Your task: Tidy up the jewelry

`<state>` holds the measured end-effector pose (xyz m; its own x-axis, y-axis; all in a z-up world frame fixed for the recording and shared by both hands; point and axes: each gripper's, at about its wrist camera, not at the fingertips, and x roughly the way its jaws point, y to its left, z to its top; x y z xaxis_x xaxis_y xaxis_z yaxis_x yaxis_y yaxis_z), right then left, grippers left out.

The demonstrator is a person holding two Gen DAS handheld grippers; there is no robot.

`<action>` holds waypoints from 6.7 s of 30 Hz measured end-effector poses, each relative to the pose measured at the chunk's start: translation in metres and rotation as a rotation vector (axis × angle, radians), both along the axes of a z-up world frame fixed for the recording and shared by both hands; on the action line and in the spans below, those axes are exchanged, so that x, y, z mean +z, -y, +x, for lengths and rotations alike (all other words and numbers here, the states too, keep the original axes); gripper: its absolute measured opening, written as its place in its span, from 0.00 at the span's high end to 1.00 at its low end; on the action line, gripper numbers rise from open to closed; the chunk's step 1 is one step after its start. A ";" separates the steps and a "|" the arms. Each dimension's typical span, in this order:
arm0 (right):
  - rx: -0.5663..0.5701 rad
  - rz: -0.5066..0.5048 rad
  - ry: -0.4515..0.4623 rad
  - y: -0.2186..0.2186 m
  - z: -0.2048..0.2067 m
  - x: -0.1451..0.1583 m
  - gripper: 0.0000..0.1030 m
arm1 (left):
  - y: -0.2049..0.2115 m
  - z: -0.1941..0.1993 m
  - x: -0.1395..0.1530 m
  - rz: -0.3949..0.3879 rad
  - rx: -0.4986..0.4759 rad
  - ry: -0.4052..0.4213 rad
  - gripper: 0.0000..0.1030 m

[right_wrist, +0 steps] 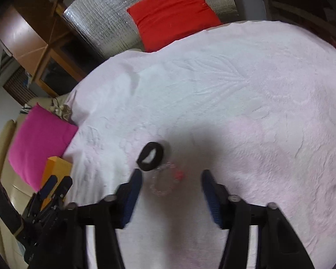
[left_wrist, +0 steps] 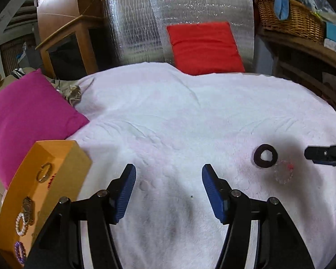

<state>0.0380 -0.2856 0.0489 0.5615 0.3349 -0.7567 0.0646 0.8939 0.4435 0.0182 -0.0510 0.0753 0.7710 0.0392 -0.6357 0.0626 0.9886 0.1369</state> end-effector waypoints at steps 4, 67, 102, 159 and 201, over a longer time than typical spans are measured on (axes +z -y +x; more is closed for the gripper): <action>0.008 -0.033 -0.063 0.003 0.009 -0.019 0.65 | 0.012 0.008 -0.005 0.005 -0.002 -0.013 0.40; -0.019 -0.116 -0.068 0.037 0.001 -0.014 0.77 | 0.053 0.021 -0.029 0.019 -0.146 -0.106 0.30; -0.185 -0.035 -0.042 0.080 -0.040 0.003 0.67 | 0.132 0.036 -0.051 -0.067 -0.334 -0.181 0.85; -0.081 -0.021 -0.114 0.020 0.006 -0.020 0.78 | -0.041 -0.004 -0.026 -0.262 -0.191 -0.280 0.47; -0.095 -0.118 -0.063 0.013 -0.001 -0.016 0.86 | -0.009 0.007 -0.045 -0.185 -0.216 -0.298 0.77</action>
<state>0.0366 -0.2989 0.0326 0.5363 0.1896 -0.8225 0.1756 0.9281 0.3284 0.0250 -0.0417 0.0303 0.5300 -0.2396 -0.8134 0.2818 0.9545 -0.0976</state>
